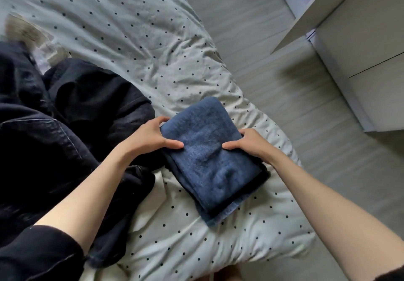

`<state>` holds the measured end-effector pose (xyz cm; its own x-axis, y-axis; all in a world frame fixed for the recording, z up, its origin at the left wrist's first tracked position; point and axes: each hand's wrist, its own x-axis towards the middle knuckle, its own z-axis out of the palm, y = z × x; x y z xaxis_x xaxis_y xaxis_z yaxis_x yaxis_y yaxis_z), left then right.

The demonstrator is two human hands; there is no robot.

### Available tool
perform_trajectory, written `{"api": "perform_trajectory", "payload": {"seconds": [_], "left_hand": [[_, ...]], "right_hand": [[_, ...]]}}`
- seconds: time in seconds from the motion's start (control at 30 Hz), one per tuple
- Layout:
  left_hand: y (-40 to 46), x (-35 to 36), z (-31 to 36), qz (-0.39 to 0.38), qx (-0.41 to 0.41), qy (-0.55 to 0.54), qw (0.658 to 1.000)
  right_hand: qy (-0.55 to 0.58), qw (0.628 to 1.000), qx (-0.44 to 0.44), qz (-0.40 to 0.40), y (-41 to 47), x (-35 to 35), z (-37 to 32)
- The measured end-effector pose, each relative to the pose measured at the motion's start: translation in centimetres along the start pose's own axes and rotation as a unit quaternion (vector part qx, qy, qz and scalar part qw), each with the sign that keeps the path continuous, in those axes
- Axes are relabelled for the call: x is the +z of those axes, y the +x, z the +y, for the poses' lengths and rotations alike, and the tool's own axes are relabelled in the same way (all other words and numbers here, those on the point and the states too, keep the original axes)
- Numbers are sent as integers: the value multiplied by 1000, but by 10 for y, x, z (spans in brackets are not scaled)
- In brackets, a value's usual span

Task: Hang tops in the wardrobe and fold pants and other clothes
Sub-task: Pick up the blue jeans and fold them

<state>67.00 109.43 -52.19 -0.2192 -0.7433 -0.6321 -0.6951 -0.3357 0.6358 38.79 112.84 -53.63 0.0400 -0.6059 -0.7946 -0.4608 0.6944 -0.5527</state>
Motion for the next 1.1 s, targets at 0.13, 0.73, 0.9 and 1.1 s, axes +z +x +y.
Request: {"api": "perform_trajectory", "payload": {"seconds": [0.13,0.73,0.9,1.1], "left_hand": [[-13,13,32,34,35,-32,998],[-57,97,295,172,273,-4,947],[-48,166,368,159,276,-11,948],[-34,225,446,164,274,-28,947]], "right_hand": [[-87,990,-63,88,-35,-38,-14],[-39,943,-212,253,-195,-271,5],[-23,951,-224,210,-212,-364,54],[28,941,-265,211,-236,-461,82]]}}
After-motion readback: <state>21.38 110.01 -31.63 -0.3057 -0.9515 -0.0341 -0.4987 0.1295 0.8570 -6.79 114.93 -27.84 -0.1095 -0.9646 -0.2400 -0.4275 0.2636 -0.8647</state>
